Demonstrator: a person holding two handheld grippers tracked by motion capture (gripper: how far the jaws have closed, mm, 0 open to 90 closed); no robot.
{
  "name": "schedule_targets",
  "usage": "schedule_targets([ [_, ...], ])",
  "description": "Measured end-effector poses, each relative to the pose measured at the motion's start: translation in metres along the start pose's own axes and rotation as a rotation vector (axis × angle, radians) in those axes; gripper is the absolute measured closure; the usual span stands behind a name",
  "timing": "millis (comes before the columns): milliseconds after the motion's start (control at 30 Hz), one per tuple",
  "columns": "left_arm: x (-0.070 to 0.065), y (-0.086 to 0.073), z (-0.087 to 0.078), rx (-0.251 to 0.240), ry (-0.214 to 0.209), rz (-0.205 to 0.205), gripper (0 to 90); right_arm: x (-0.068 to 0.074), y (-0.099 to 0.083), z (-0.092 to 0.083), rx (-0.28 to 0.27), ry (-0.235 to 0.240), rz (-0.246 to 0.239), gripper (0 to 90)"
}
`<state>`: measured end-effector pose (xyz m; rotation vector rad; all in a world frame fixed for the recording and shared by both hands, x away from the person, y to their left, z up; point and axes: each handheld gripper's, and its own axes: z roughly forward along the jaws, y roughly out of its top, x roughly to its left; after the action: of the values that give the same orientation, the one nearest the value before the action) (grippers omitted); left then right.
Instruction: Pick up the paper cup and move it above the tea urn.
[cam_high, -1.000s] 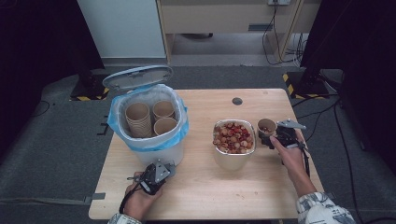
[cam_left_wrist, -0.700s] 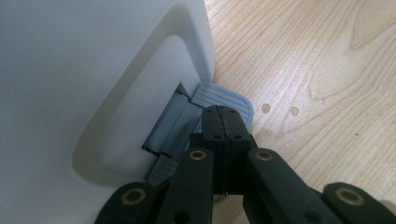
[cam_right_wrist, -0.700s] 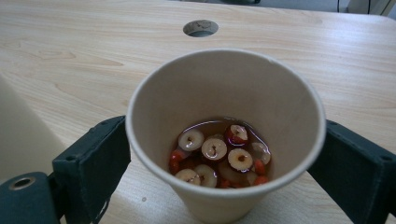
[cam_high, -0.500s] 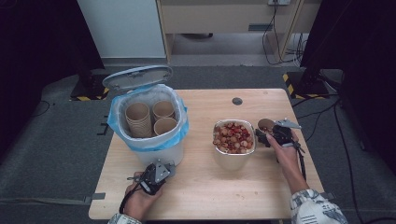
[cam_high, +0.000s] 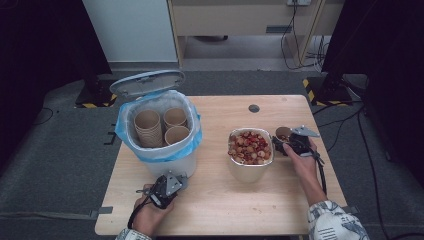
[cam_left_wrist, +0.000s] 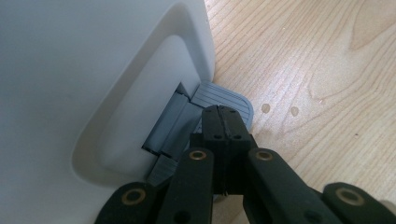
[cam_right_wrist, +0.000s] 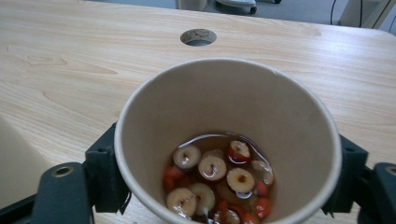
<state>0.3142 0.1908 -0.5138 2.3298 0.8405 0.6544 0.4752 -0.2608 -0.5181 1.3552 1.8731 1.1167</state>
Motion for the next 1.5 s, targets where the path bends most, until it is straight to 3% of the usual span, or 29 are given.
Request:
schedule_targets([
  [267, 0.0, 0.0, 0.0, 0.0, 0.0, -0.001, 89.7, -0.002, 0.002, -0.005, -0.022, 0.021, -0.043, 27.1],
  [600, 0.0, 0.0, 0.0, 0.0, -0.001, 0.0, 89.7, -0.007, 0.02, -0.021, -0.054, 0.041, -0.083, 28.0],
  [1500, 0.001, 0.0, 0.0, 0.001, -0.002, -0.001, 89.8, -0.021, 0.056, -0.049, -0.08, 0.037, -0.16, 28.2],
])
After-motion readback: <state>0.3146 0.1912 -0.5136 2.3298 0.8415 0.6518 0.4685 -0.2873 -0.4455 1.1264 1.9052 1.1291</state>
